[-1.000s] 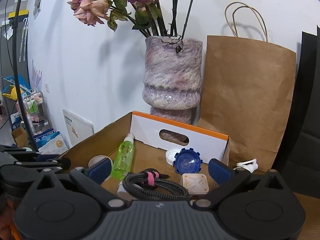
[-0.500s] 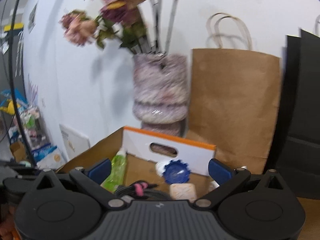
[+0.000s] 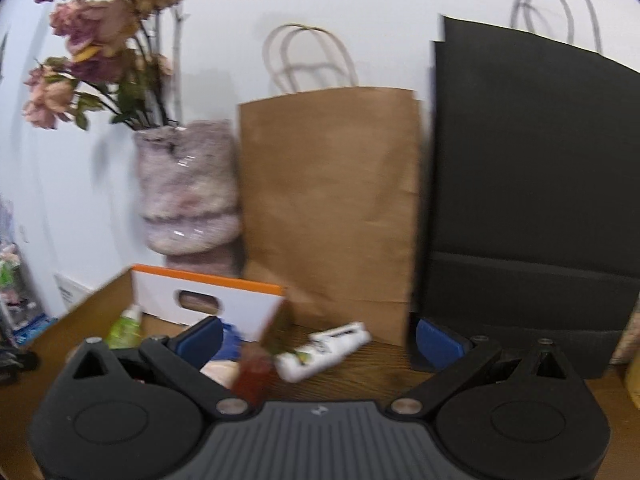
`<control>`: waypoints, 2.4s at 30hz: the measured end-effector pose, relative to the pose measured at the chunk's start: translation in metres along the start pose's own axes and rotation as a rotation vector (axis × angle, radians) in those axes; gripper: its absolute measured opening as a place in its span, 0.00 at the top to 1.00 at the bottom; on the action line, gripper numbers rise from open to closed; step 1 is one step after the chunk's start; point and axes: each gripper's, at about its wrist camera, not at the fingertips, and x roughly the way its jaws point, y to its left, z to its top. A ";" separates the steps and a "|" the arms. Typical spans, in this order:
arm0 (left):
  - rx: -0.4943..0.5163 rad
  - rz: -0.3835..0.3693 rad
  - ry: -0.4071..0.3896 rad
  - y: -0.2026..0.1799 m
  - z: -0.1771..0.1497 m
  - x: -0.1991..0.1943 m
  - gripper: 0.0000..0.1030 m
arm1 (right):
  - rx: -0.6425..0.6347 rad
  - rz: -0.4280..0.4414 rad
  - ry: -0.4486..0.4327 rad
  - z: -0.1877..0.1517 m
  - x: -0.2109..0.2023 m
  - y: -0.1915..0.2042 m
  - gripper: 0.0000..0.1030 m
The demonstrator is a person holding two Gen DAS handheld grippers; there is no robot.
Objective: Organize rigid objects
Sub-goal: 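Carry the braided cable into the orange box and release it, then move the right gripper to the small white spray bottle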
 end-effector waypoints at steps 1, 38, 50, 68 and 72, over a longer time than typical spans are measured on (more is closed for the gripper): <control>0.000 0.000 0.000 0.000 0.000 0.000 0.85 | -0.007 -0.014 0.008 -0.003 0.000 -0.006 0.00; 0.000 0.001 0.000 0.000 0.000 0.000 0.85 | 0.209 0.000 0.144 -0.024 0.092 -0.032 0.23; 0.001 0.001 0.000 0.000 0.000 0.000 0.85 | 0.266 0.024 0.179 -0.028 0.119 -0.030 0.35; 0.001 0.001 0.000 0.000 0.000 0.000 0.85 | 0.358 0.097 0.167 -0.029 0.122 -0.033 0.45; 0.001 0.001 0.000 0.000 0.000 0.000 0.85 | 0.384 0.104 0.165 -0.030 0.124 -0.035 0.45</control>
